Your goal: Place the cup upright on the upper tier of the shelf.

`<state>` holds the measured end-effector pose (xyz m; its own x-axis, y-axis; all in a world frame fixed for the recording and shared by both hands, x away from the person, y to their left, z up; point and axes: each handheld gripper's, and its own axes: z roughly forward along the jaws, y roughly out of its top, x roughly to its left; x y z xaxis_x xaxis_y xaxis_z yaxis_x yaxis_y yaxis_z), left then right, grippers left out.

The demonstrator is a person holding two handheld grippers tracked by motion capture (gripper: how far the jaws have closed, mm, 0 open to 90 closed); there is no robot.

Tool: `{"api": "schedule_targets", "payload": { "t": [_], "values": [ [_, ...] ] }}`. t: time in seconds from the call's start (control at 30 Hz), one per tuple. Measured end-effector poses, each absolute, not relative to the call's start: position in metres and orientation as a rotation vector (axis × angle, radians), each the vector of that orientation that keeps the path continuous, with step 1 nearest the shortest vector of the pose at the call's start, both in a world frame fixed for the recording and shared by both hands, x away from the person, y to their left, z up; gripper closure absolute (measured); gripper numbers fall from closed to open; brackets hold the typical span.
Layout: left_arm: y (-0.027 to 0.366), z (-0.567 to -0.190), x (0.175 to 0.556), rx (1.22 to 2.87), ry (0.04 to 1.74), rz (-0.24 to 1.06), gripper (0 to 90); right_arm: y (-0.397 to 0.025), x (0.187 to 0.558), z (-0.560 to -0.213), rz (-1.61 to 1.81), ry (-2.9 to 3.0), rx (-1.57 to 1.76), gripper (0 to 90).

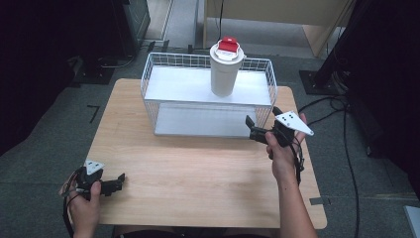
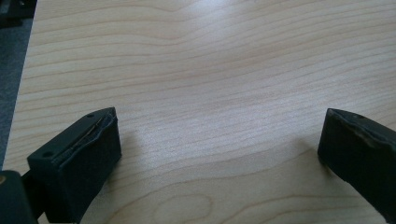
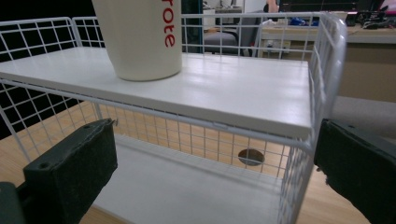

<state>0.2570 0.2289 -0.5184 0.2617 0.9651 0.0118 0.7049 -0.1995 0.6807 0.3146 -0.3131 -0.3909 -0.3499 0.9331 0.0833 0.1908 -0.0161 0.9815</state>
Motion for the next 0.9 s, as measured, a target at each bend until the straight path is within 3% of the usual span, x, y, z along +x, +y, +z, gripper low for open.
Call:
{"api": "schedule_targets", "payload": {
  "t": [0.9],
  "values": [
    [0.229,-0.518,0.257,1.98,1.505,0.605,0.0,-0.36,0.275,-0.454,1.339,1.578,1.337,0.0]
  ]
}}
